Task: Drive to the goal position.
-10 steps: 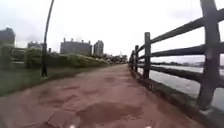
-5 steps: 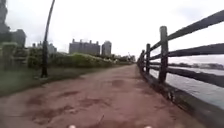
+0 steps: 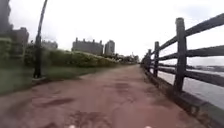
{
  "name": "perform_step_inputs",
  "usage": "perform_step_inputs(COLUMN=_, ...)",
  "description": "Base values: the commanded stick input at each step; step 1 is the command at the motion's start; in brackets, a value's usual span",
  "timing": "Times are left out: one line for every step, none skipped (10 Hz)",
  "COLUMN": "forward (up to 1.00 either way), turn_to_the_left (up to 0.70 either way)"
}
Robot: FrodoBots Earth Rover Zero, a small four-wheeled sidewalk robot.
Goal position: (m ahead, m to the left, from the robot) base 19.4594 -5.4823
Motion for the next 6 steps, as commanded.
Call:
perform_step_inputs(forward=1.0, turn_to_the_left=-0.28)
perform_step_inputs(forward=1.0, turn_to_the_left=-0.28)
perform_step_inputs(forward=1.0, turn_to_the_left=-0.28)
perform_step_inputs(forward=1.0, turn_to_the_left=-0.28)
perform_step_inputs(forward=1.0, turn_to_the_left=-0.28)
perform_step_inputs(forward=1.0, turn_to_the_left=-0.28)
